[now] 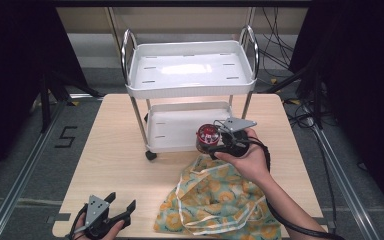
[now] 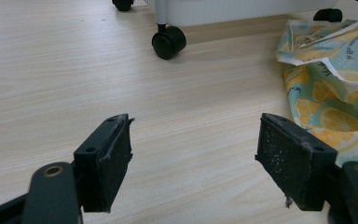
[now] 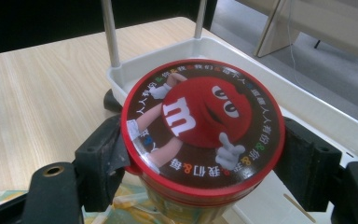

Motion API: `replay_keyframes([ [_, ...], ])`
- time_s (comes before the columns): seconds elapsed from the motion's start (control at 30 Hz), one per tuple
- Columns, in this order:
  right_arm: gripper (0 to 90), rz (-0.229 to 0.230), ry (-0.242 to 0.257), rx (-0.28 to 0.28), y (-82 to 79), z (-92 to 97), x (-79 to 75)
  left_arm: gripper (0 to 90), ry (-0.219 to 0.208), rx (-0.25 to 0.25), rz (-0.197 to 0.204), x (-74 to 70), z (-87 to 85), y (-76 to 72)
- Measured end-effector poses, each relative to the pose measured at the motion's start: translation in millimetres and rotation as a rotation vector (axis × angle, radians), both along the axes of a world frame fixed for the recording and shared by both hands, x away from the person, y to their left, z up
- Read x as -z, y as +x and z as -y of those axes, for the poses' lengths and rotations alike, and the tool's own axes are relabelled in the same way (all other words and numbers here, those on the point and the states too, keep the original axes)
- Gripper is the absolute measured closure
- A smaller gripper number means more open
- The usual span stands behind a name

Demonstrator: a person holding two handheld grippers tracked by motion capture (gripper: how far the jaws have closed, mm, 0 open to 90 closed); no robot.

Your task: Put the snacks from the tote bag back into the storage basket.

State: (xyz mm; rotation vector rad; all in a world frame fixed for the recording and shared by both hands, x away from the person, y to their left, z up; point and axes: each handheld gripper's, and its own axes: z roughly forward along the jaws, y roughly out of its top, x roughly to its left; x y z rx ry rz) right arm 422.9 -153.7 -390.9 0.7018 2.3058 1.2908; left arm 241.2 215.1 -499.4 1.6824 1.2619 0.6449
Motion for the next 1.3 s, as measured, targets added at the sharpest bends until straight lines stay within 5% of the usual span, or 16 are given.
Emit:
replay_keyframes([
  [0.83,26.1,0.010,-0.005,-0.022,4.9,-17.4,0.4,25.7,0.007,-0.002,-0.001,-0.7,-0.7,-0.7],
  [1.03,26.1,0.001,0.000,-0.026,7.1,-21.4,2.4,25.7,0.007,-0.002,0.000,-0.7,-0.7,-0.6],
  [1.07,26.0,-0.033,0.005,-0.014,4.8,-22.4,2.5,25.7,0.006,-0.003,0.001,-0.7,-0.8,-0.6],
  [1.1,26.1,0.013,-0.014,-0.040,8.5,-21.7,2.2,25.7,0.003,-0.004,0.002,-0.6,-0.6,-0.5],
  [1.13,26.1,-0.012,-0.011,-0.037,7.6,-22.8,2.5,25.7,0.003,-0.004,0.002,-0.6,-0.7,-0.5],
  [1.3,26.0,0.000,-0.008,-0.039,9.4,-27.0,3.2,25.7,0.006,-0.002,0.002,-0.8,-0.9,-0.6],
])
